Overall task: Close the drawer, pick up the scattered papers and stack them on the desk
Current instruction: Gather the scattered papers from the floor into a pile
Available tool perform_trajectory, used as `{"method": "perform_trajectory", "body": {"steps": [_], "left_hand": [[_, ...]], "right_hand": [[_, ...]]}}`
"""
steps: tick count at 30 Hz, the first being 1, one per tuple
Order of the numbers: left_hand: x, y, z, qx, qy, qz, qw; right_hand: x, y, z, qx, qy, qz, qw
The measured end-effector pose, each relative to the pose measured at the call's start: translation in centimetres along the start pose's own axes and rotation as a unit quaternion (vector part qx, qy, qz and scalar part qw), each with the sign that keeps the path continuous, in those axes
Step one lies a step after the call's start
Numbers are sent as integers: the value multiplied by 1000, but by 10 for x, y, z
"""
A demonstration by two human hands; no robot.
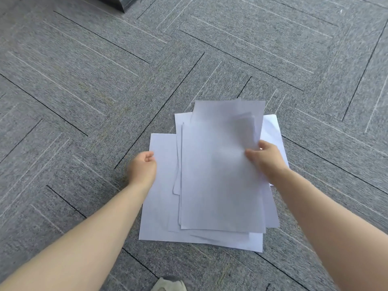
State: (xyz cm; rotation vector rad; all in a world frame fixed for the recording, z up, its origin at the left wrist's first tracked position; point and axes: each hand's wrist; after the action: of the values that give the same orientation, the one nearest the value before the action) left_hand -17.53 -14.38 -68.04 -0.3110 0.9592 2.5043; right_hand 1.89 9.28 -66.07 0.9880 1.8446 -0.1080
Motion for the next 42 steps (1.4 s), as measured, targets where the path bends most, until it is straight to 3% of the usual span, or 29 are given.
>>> {"method": "perform_trajectory", "body": {"steps": [3,7,19,24,29,32,35,39,42], "left_hand": [[0,-7,5,35,4,0,999],[-1,-14,7,109,13,12,994],[3,-14,-4,100,33,20,994],[6,-10,-7,63,38,7,997],[0,-4,4,122,-24,-14,992],[4,-7,21,235,-123,-49,963],[24,-24,45,274,-225,-107,929],[48,-62,75,326,-291,-198,877],[55,-91,92,382,-314,-223,840]], "right_hand": [[1,7,11,-11,-41,7,999],[-12,-10,15,32,-69,-42,996],[-31,-74,15,50,-133,-115,983],[-37,-67,11,-5,-42,-91,995],[-27,-18,4,2,15,-29,999],[-16,25,5,15,5,17,1000],[-9,62,20,42,-38,13,998],[-10,89,43,82,-68,3,994],[-8,100,56,87,-62,4,994]]}}
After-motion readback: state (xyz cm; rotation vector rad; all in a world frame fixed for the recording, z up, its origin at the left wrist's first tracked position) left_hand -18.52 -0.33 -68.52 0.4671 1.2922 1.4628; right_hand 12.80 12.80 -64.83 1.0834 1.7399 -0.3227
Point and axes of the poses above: each hand's wrist, its own x-axis towards the middle knuckle, its own y-axis out of the back of the hand, z = x × y, and after that the axes turned 15 degrees about -y, right-handed
